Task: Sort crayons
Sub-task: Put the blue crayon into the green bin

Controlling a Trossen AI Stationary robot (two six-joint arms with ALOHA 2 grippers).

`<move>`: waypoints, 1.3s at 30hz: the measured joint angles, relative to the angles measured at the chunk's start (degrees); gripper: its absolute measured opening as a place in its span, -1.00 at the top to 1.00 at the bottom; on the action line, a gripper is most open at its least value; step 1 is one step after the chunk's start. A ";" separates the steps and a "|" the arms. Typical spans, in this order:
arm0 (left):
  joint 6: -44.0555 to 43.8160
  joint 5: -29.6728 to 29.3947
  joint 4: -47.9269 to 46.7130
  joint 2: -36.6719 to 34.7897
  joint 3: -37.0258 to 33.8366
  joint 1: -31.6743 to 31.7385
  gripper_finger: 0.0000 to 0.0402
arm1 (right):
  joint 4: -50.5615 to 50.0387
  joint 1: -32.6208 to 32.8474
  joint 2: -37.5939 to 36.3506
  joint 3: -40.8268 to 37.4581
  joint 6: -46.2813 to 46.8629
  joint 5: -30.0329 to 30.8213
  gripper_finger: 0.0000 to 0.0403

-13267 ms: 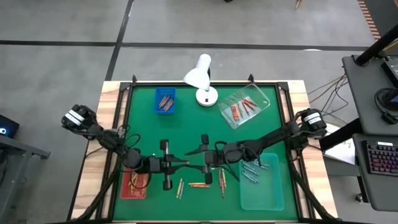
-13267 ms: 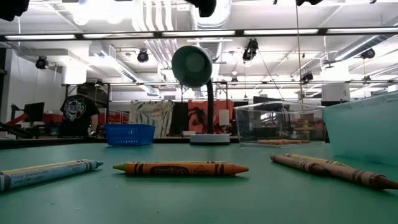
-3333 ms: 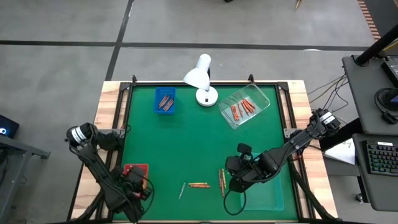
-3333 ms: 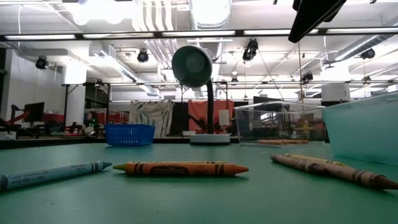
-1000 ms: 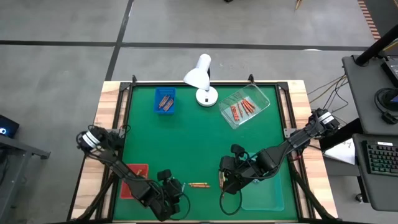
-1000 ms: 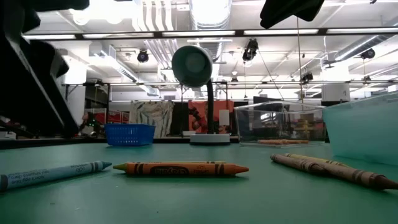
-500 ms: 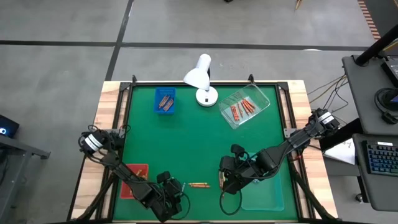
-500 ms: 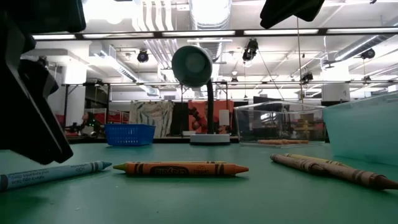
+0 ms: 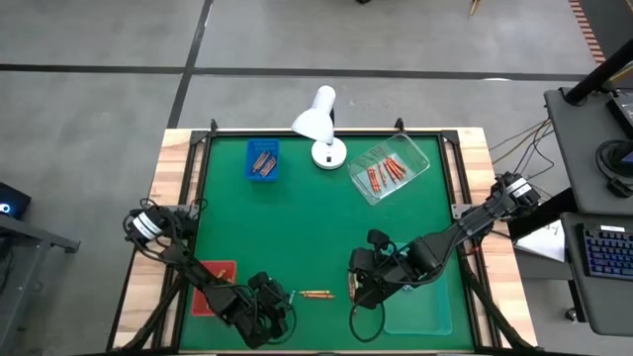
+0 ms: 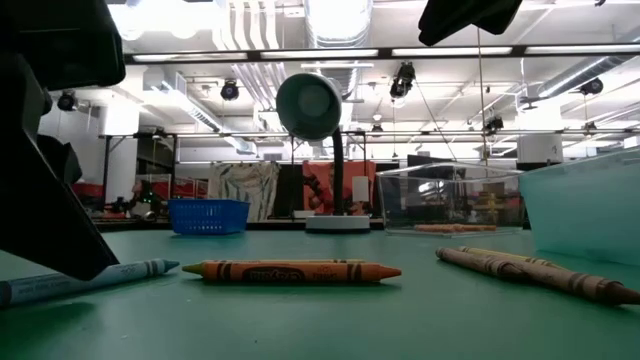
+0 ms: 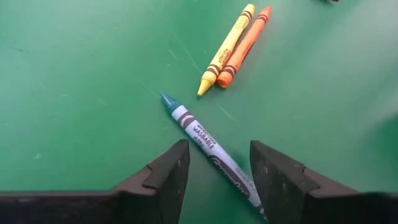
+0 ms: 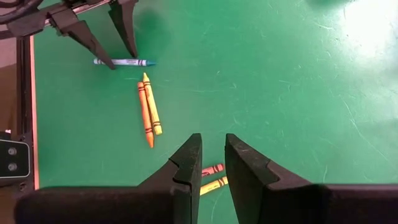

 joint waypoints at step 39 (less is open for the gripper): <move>2.65 -4.40 -10.07 -3.35 -1.10 -2.47 0.99 | 3.91 -0.15 0.00 -0.06 -3.62 0.28 0.71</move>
